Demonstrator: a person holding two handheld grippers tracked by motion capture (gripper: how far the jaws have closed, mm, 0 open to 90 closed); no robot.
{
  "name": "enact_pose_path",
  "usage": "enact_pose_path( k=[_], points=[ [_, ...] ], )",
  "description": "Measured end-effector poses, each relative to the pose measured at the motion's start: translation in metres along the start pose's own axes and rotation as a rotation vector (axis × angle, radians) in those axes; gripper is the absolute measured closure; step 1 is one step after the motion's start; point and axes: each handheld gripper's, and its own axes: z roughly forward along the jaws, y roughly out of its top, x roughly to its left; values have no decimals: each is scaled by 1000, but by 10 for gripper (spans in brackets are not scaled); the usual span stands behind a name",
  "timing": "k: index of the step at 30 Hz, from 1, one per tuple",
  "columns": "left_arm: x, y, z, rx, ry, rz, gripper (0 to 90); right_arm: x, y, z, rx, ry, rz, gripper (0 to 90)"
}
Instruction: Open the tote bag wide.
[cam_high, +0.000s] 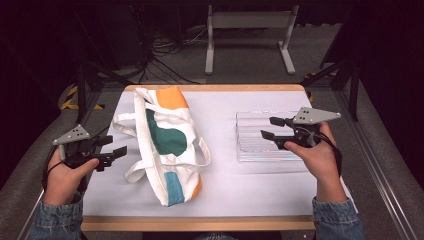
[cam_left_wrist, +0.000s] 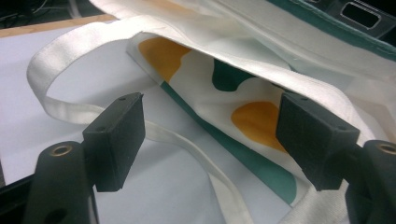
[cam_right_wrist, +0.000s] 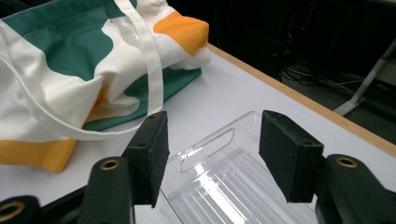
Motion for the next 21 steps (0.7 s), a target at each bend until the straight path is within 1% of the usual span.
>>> enact_pose_path(
  k=[4, 5, 9, 13, 15, 18, 21],
  points=[
    [-2, 1, 1, 3, 6, 8, 229, 4, 2, 3, -5, 7, 6, 421],
    [-3, 2, 0, 5, -1, 1, 228, 4, 2, 3, -6, 10, 9, 421],
    [-4, 3, -1, 9, -8, 0, 228, 7, 5, 6, -18, 31, 26, 417],
    [-5, 4, -3, -1, -17, -5, 228, 17, 11, 14, -16, 70, 10, 412],
    [-6, 4, -3, 3, -23, 4, 224, 23, 14, 18, -13, 86, 1, 410],
    [-7, 5, -3, -7, -21, -13, 216, 31, 19, 28, -12, 119, -16, 408],
    [-8, 5, -3, -8, -22, -17, 213, 42, 24, 42, -4, 166, -35, 403]
  ],
)
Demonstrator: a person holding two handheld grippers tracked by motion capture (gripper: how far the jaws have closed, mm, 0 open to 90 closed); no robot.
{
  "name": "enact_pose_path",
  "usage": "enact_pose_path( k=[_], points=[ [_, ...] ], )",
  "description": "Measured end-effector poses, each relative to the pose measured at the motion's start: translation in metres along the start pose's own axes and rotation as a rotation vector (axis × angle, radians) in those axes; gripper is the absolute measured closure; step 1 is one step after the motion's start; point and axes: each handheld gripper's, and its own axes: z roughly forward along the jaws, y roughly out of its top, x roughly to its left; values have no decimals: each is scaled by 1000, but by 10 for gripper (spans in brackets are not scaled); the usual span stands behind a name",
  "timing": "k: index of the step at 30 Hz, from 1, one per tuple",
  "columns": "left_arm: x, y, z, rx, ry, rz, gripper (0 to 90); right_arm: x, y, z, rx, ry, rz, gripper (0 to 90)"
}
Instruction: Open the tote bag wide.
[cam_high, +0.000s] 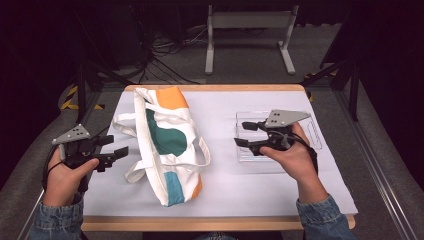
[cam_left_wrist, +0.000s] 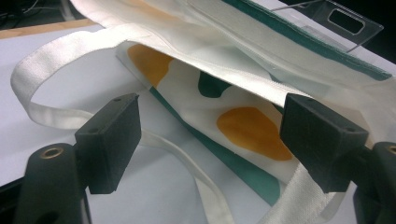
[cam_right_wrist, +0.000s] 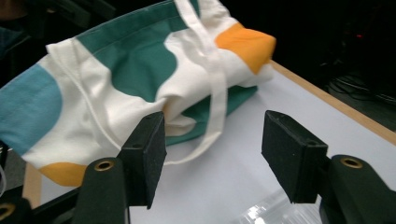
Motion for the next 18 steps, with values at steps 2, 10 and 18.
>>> enact_pose_path(
  k=[2, 10, 18],
  points=[
    [0, 0, -1, -5, -3, 8, 213, 8, 4, 11, 1, 41, -14, 396],
    [1, -1, -4, -11, 6, 5, 210, 34, 14, 46, 17, 146, -65, 394],
    [-1, -1, -4, -10, 10, -5, 200, 52, 15, 67, 31, 212, -92, 395]
  ],
)
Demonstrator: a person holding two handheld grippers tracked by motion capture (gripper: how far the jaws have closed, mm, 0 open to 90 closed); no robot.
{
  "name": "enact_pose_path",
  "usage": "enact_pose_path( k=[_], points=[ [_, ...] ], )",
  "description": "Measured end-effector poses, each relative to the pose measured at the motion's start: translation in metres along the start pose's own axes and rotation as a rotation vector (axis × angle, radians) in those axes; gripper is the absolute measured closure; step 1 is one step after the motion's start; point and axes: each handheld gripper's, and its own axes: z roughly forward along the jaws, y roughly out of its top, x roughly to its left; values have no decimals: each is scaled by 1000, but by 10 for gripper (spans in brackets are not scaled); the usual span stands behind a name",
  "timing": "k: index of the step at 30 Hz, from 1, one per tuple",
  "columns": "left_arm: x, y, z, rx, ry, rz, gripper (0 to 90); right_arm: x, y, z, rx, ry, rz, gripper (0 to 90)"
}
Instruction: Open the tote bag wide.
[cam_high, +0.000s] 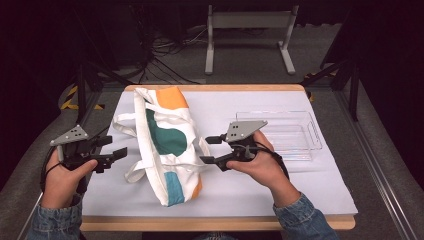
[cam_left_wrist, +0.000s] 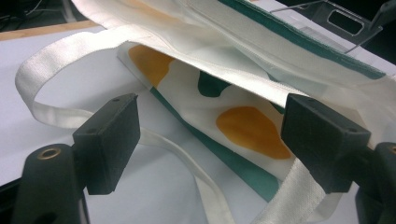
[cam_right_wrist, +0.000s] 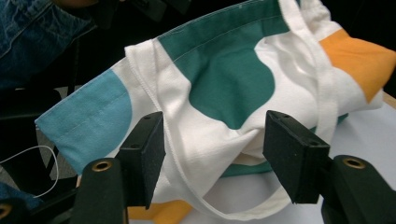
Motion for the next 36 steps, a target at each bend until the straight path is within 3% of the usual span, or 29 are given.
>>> enact_pose_path(
  k=[7, 18, 22, 26, 30, 36],
  points=[
    [-2, -1, -2, 0, 0, 11, 188, 8, -3, 19, 10, 43, -15, 413],
    [-6, 0, 1, -5, -3, 32, 149, 16, -10, 40, 28, 92, 0, 533],
    [-9, 1, 1, -3, -7, 38, 143, 16, -13, 42, 34, 99, 8, 618],
    [-11, 2, 2, 8, -24, 54, 138, 17, -13, 41, 55, 87, -29, 779],
    [-13, 2, 2, 15, -32, 69, 134, 17, -14, 41, 65, 96, -24, 871],
    [-16, 3, 1, 18, -55, 71, 133, 18, -12, 37, 50, 96, -32, 880]
  ],
)
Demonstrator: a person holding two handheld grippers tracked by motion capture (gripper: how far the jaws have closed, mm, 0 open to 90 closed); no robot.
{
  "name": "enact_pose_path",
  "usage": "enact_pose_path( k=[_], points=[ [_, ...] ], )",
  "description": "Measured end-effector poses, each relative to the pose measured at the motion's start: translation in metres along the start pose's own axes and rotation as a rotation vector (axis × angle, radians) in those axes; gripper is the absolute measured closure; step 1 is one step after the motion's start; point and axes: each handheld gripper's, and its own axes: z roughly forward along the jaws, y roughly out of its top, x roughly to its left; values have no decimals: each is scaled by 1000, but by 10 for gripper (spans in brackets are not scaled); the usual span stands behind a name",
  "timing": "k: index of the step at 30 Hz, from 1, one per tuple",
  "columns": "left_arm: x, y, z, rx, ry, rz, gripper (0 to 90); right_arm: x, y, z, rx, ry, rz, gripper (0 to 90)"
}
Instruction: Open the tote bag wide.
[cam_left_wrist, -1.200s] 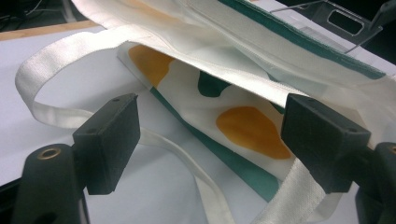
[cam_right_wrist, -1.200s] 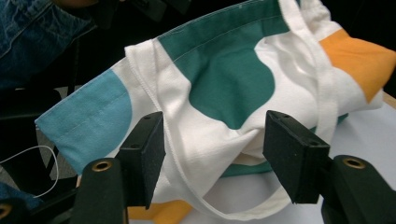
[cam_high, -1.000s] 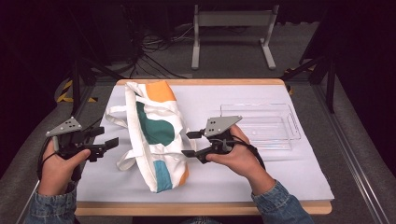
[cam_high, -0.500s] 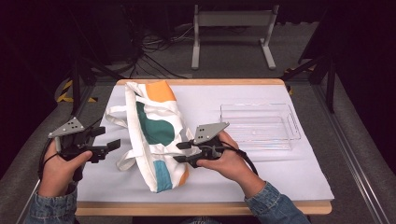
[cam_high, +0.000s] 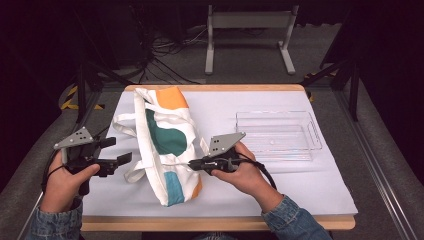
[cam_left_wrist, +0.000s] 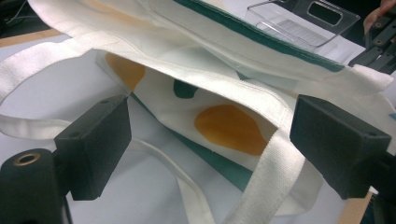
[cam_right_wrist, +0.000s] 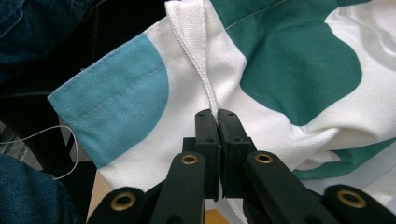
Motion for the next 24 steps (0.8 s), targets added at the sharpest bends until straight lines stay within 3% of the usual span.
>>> enact_pose_path(
  k=[5, 9, 14, 24],
  points=[
    [-1, -2, 1, 40, -45, 17, 133, 0, 2, -7, -22, -17, 2, 881],
    [-4, -1, 2, 51, -38, 41, 140, 0, 5, -16, -44, -35, 5, 882],
    [-8, -2, 5, 86, -71, 69, 139, -1, 6, -23, -64, -51, 14, 881],
    [-16, -7, 19, 209, -161, 136, 173, -2, 8, -34, -90, -76, 23, 881]
  ],
)
